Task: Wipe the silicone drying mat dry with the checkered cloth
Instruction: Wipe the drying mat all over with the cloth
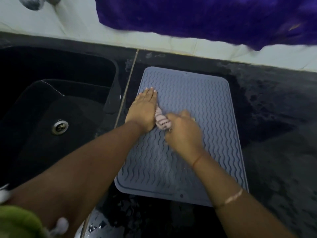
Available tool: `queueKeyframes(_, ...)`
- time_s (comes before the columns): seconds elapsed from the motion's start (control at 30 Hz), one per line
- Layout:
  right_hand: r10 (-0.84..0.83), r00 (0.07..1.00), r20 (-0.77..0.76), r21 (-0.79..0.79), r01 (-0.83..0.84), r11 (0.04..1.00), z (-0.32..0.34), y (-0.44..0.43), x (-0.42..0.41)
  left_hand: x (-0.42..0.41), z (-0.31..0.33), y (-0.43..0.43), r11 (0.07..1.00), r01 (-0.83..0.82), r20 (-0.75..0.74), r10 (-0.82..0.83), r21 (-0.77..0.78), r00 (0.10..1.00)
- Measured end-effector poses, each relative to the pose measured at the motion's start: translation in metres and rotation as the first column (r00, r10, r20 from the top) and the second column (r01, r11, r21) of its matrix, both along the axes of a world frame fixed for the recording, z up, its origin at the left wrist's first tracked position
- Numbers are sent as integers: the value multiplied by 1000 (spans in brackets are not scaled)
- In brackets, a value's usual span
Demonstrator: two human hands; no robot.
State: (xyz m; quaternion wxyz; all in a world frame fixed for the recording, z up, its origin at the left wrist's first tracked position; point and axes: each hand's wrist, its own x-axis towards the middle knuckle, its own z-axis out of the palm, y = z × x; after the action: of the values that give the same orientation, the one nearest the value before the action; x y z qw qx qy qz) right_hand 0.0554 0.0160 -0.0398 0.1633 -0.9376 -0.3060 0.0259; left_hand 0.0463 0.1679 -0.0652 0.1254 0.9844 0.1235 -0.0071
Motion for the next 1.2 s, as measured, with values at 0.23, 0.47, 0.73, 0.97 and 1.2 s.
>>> queueKeyframes(0.23,-47,993,109,-27,50,998,-1,30,37,3,1,-4,995,-64,59,69,-78,996)
queueKeyframes(0.47,187,980,61,-2,-187,982,-3,-37,-71,3,-2,-4,998,-50,59,52,-29,997)
queueKeyframes(0.73,77,979,187,-62,-67,996,-4,5,-2,7,-2,-1,998,-45,39,46,-43,998)
queueKeyframes(0.97,242,965,101,26,-246,969,-1,-56,-109,2,-1,-4,999,-40,58,41,-3,997)
queueKeyframes(1.2,79,980,182,-73,-67,995,0,5,0,7,-1,-2,999,-42,15,42,-4,999)
